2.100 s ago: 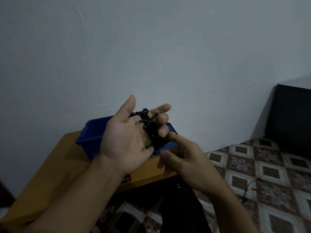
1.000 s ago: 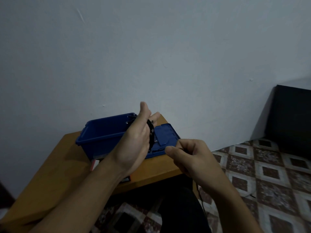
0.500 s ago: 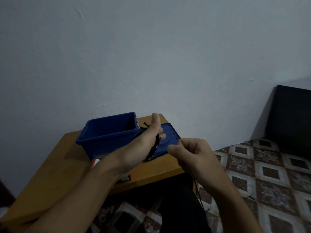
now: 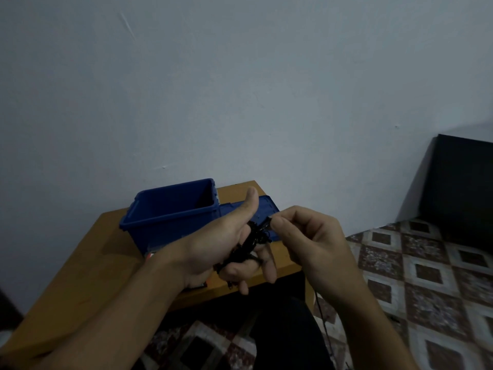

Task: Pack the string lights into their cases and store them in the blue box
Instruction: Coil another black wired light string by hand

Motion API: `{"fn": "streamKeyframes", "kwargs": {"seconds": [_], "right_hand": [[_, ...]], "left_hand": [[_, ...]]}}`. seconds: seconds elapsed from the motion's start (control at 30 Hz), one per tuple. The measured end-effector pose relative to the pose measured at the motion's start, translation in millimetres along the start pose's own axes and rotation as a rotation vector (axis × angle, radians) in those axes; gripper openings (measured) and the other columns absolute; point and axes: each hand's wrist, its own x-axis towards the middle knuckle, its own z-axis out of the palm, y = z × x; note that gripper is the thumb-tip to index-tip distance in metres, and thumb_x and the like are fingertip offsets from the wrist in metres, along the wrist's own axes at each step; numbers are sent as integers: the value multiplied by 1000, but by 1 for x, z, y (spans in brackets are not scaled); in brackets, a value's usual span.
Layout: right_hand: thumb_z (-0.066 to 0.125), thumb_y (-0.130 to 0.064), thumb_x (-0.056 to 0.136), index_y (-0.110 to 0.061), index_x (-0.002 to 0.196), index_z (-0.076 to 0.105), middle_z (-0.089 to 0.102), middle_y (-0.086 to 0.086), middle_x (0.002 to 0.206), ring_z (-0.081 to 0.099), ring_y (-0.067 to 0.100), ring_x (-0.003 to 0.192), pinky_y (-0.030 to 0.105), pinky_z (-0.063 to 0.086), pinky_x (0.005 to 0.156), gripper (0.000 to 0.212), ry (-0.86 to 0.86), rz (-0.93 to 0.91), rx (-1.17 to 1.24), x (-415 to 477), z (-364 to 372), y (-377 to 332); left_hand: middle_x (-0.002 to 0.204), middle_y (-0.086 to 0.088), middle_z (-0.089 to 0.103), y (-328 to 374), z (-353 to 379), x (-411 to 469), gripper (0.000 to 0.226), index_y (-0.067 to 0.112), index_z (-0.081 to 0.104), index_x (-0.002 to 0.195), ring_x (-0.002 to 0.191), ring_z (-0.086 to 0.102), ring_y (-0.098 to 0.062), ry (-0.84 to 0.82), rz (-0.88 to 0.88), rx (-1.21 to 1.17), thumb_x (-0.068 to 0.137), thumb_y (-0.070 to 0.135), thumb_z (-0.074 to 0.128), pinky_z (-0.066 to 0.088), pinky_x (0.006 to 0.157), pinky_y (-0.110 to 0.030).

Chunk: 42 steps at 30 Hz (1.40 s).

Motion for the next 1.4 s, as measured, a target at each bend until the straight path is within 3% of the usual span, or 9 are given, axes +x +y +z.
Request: {"fn": "streamKeyframes", "kwargs": {"seconds": [0.17, 0.37, 0.5, 0.57, 0.67, 0.87, 1.13, 1.23, 1.4], "right_hand": [[57, -11, 99, 3, 87, 66, 54, -13, 55, 45, -3, 43, 7, 34, 47, 21, -2, 26, -26, 1, 3, 3], [56, -11, 102, -7, 95, 72, 58, -14, 59, 46, -2, 48, 8, 35, 49, 17, -36, 58, -63, 2, 3, 7], [55, -12, 103, -13, 95, 75, 61, -5, 64, 48, 0, 52, 11, 37, 52, 21, -61, 85, -95, 1, 1, 7], [53, -13, 104, -18, 98, 76, 65, 5, 70, 52, 7, 56, 21, 41, 54, 24, -86, 96, -132, 0, 1, 6], [51, -10, 104, -17, 102, 75, 69, 6, 76, 56, 18, 61, 32, 47, 59, 25, -90, 120, -150, 0, 0, 6], [50, -11, 105, -16, 108, 58, 68, 3, 74, 54, 20, 56, 33, 46, 55, 10, -13, 142, -101, 1, 4, 11], [61, -20, 100, -18, 100, 74, 68, 2, 68, 59, 17, 56, 33, 46, 54, 13, -22, 110, -234, 1, 5, 16], [61, -22, 100, -19, 100, 75, 67, -9, 65, 58, 12, 56, 28, 45, 56, 15, -46, 117, -267, 0, 3, 15], [63, -22, 100, -21, 100, 77, 73, -3, 78, 59, 13, 60, 30, 48, 59, 14, -86, 130, -252, 0, 3, 13]], "left_hand": [[35, 0, 31, -8, -10, 2, 103, 2, 64, 60, 35, 29, -20, -138, 68, -104, 85, 86, 10, 38, 54, -31], [33, -1, 34, -21, -17, 7, 94, 2, 67, 59, 35, 52, -11, -283, 177, -334, 93, 77, 20, 4, 57, -49], [35, -1, 35, -17, -15, 8, 92, -1, 67, 64, 32, 27, -19, -353, 238, -459, 96, 72, 20, 42, 61, -37], [37, 0, 38, -16, -15, 8, 91, -2, 67, 66, 35, 19, -23, -388, 265, -534, 97, 70, 20, 51, 64, -36], [37, -2, 35, -15, -15, 8, 92, -3, 67, 70, 37, 20, -23, -428, 303, -597, 98, 70, 17, 52, 66, -37], [42, -4, 27, -11, -17, 5, 91, -3, 66, 78, 40, 34, -18, -435, 430, -715, 101, 66, 12, 52, 68, -38], [48, -5, 31, -9, -19, 2, 85, -3, 63, 87, 49, 30, -21, -478, 505, -862, 102, 66, 16, 49, 74, -42], [49, -5, 32, -9, -20, 1, 85, -3, 63, 89, 50, 30, -21, -461, 519, -866, 101, 67, 16, 49, 75, -41], [52, -6, 34, -6, -21, 1, 84, -4, 62, 93, 53, 29, -21, -469, 554, -920, 102, 67, 17, 46, 78, -42]]}}
